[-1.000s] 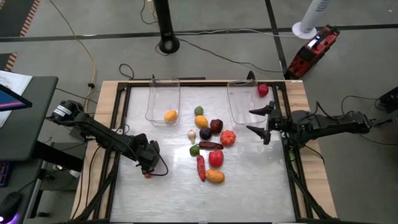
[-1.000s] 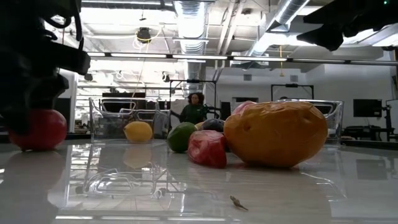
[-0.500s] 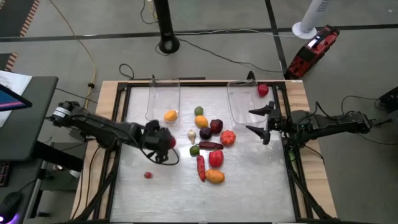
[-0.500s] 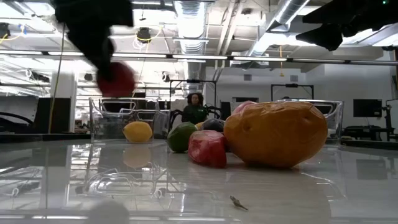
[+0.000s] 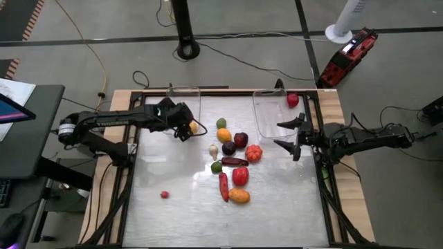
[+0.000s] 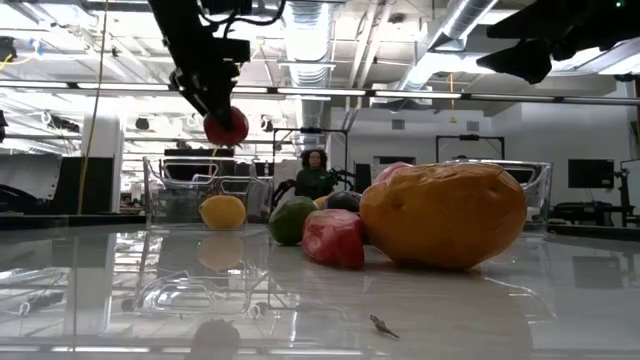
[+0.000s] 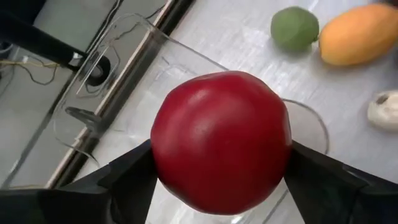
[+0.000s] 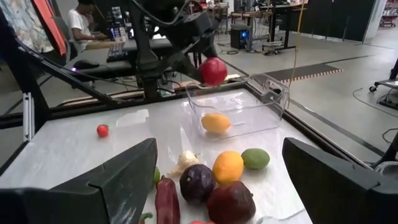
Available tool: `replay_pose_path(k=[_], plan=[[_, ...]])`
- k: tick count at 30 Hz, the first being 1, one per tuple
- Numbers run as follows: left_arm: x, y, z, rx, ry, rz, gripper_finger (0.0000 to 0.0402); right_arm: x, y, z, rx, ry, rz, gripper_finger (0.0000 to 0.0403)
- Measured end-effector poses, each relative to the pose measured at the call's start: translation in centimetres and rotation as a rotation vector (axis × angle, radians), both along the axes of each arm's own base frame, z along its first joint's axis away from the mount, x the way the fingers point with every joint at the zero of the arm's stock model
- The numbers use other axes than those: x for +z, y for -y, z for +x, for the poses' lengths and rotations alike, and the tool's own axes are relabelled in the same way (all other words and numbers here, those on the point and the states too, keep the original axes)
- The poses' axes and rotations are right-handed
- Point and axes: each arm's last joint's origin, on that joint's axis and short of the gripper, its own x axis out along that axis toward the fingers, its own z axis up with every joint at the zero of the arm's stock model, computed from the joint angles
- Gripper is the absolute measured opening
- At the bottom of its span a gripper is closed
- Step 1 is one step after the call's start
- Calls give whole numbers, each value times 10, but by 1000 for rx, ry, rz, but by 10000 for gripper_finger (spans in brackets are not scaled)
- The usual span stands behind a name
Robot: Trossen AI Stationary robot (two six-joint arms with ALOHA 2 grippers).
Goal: Sort produce into baskets
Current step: Put the bottom red tomato into the left transparent bin, then put the strawberry into the left transparent bin
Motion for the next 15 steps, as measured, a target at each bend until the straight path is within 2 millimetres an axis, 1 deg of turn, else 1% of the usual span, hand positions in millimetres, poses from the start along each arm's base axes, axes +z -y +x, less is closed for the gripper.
replay_pose_path(k=[6, 8, 10, 12, 15], plan=[[0, -4, -1, -13, -28, 29, 365, -1, 0, 0, 4, -7, -1, 372], [1, 0, -1, -36, -14, -9, 375, -1, 0, 0, 3, -11, 3, 372], [1, 7, 0, -77, 12, -81, 378, -2, 0, 0, 3, -14, 4, 372], [0, 18, 1, -103, 33, -172, 379, -2, 0, 0, 3, -14, 4, 372], [-1, 46, 5, -172, 83, -329, 379, -2, 0, -1, 3, -19, 0, 372]])
